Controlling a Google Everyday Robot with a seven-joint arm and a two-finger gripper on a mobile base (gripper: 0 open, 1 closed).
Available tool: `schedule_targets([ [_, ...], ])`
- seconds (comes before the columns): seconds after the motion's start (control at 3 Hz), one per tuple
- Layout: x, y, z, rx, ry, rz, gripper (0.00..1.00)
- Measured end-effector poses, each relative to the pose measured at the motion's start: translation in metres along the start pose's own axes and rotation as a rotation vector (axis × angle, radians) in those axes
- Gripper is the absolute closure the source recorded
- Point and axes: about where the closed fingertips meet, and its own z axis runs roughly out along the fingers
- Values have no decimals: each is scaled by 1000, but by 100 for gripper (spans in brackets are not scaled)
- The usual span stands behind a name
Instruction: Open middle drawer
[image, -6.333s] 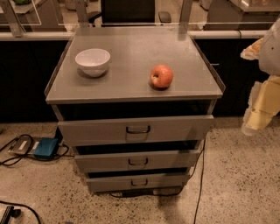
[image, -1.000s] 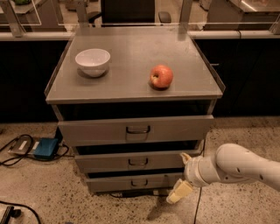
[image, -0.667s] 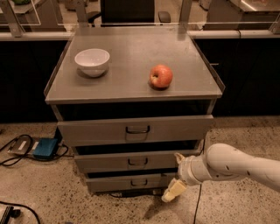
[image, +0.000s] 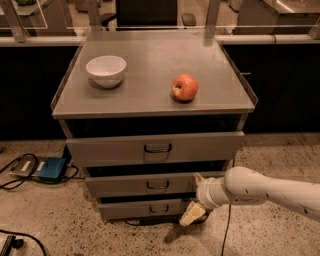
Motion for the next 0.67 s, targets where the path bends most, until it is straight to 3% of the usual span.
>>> schedule_targets([
  [0.67,11,-52,19,92,-65,-35,0],
])
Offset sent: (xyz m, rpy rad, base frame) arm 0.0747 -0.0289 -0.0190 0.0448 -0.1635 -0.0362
